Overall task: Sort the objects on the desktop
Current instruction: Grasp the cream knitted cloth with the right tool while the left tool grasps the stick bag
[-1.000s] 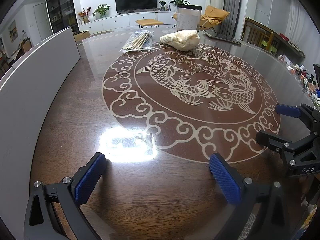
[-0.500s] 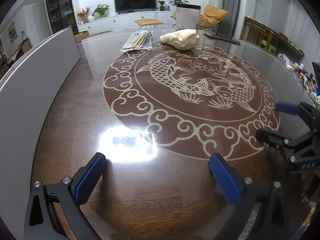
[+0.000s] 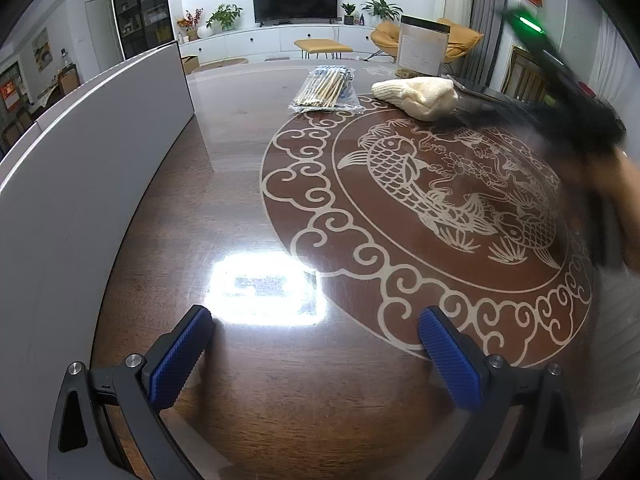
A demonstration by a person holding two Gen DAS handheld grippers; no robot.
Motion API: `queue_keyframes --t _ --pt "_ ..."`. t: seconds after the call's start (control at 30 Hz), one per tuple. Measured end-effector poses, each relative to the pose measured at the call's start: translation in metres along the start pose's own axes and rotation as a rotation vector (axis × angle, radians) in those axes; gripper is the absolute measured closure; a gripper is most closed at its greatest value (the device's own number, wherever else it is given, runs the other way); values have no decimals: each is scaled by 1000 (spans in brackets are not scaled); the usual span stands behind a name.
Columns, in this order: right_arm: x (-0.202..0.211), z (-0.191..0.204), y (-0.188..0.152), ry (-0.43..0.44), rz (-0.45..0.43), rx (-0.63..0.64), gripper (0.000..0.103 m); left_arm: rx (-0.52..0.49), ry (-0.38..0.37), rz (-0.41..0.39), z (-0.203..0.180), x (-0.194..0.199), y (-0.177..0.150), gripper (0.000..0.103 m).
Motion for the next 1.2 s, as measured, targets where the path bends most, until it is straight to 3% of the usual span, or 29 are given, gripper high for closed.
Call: queue_keyframes --t 0.1,0.2,0.33,0.5,0.63,0.7,0.83,1.0,1.2 --pt "-22 8 32 -32 11 6 2 1 1 0 -1 1 -1 0" --pt "-34 13 43 10 41 -15 50 2 1 0 -1 2 -1 0" --pt "-21 13 29 25 26 -15 51 1 0 0 -1 2 0 0" --pt "30 -2 -44 43 8 -36 51 1 3 0 0 1 0 0" --pt "70 -24 -112 -2 -17 -96 48 8 10 -2 -1 1 0 0" --pt "81 -31 -126 -13 -22 -113 47 5 5 3 -1 -3 6 0" --pt "83 -35 -130 -22 -16 -120 47 -54 -38 24 0 -28 40 0" --pt "85 -26 -134 -96 -12 -60 45 -99 -72 51 16 -77 111 0" --pt "86 -30 -134 -76 -12 -75 45 -103 -77 64 32 -123 179 0"
Point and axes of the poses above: each gripper's, at about its wrist camera, not at the fingertips, and x roughly against the way its jaws point, z to its left, y to its top, the point moved 8 cm from there along -x, roughly the way its jaws point, and after that the axes turned 15 degrees about -y, right-handed, at the moved point
